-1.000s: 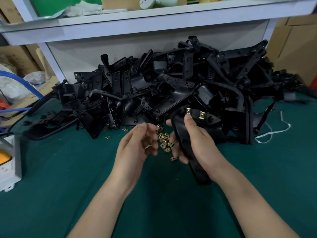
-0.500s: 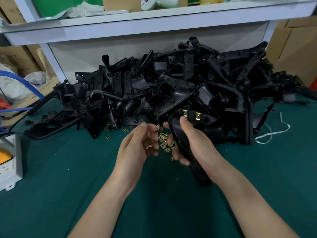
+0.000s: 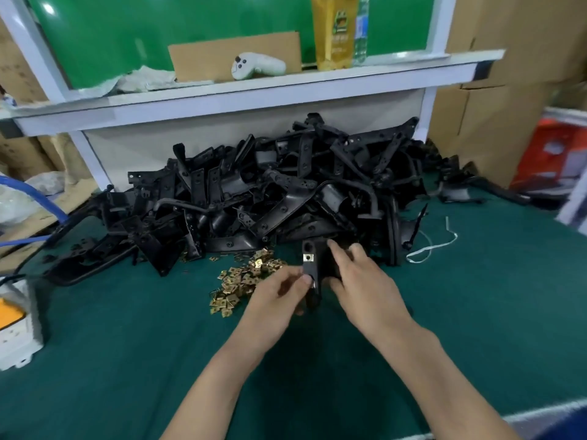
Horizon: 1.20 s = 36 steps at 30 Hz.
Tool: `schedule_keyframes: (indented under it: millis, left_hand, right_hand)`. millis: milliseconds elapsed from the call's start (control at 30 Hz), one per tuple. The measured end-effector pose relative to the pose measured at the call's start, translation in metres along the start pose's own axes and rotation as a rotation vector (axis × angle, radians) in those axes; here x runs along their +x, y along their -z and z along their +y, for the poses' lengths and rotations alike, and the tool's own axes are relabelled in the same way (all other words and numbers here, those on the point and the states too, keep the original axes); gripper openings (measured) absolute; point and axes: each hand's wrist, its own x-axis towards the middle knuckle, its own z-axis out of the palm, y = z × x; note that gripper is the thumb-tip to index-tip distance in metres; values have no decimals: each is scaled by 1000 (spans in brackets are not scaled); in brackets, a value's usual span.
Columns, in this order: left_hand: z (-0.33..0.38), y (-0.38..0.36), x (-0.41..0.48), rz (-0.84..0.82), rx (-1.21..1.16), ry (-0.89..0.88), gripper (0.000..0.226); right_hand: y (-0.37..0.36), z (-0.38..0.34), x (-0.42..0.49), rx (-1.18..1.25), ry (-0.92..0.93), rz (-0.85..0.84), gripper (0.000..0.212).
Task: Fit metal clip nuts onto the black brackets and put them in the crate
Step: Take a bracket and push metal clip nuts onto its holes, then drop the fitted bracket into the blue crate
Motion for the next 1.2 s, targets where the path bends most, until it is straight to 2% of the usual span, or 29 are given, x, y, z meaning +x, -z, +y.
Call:
schedule_keyframes:
  millis: [67,133,233,300,367,467,600,733,933,1100,1167,1200]
  left_hand:
    - [8,-18,-3,-25,42,-13,16]
    - [20,-38,-8,-40,55,-43,22]
    - [48,-67,-14,-79,-13,-70,38]
    - [65,-85,-15,-154,19,-113,30]
    - [82,-105,-15,-199,40,-192,24]
    - [100,-133,-19,-181,-82,-217,19]
    - [111,-167,-26,-195,4,-243,26]
    - [117,-195,-28,-144,91,-289,23]
    - [112,-235,-24,-113,285,-549,20]
    - [117,-308,-25,-234,186,-572,22]
    - [122,-355,-35,-378,104,-496,33]
    - [123,-380,-42,-513,91,-445,46]
  right_hand:
    - [12,17,-16,95,-3,-26,73]
    - [28,36,-34,353,25,-51,77]
    - [58,65,-61,665,43,55,74]
    - [75,83,-74,729,26,109,66]
    - [90,98,-85,726,-28,188,49]
    - [104,117,-100,727,-141,323,30]
    - [114,139,-119,663,-195,347,26]
    - [120,155,-135,589,-216,388,23]
    - [127,170,-160,528,-306,467,20]
    - [153,204,-202,495,-511,543,21]
    - [167,227,-227,382,-680,542,35]
    - [175,238,-240,262,-803,530,49]
